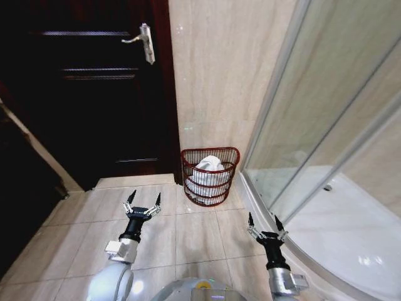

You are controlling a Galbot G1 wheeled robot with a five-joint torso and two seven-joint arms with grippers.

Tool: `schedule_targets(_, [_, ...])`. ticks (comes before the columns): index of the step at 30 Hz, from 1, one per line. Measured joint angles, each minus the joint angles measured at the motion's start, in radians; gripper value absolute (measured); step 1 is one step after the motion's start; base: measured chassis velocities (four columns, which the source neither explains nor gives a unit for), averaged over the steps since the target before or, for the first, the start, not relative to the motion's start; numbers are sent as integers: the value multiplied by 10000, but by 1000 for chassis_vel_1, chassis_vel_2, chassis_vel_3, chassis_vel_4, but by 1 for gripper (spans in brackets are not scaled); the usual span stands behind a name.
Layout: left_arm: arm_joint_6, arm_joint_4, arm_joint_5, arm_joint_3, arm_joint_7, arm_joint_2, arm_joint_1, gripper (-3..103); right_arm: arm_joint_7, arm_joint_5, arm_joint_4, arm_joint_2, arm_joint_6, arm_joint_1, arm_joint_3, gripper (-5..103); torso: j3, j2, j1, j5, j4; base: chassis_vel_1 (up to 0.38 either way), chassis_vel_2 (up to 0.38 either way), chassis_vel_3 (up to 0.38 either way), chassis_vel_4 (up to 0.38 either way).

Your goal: Discard the used towel into the hamper.

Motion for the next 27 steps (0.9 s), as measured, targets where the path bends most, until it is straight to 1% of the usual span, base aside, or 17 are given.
schedule_targets(2, [-16, 5, -6, 10, 0, -8, -22, 100, 21, -39, 6, -4, -28, -15, 6, 100, -3, -3, 0, 0, -1, -57, -59, -61, -54])
schedule_targets(5, [-18, 6, -48, 17, -47, -26, -58, 100, 244, -232, 103, -37, -379, -99, 26, 100, -6, -7, 0, 0, 0, -23, -23, -21, -34])
schedule_targets(12, [-39, 40, -58, 17, -52, -44, -45, 100, 427, -444, 275, -87, -622, -200, 4, 100, -3, -7, 0, 0, 2, 0, 0, 0, 0])
schedule_targets(18, [-127, 46, -61, 31, -39, -81, -36, 100, 535, -470, 302, -93, -642, -239, -14, 100, 1, 0, 0, 0, 1, 69, -70, -68, 63])
schedule_targets(27, [-163, 29, 80, 77, 178, -189, 9, 100, 598, -471, 270, -151, -482, -332, -14, 100, 7, 10, 0, 0, 2, 121, -114, -123, 114])
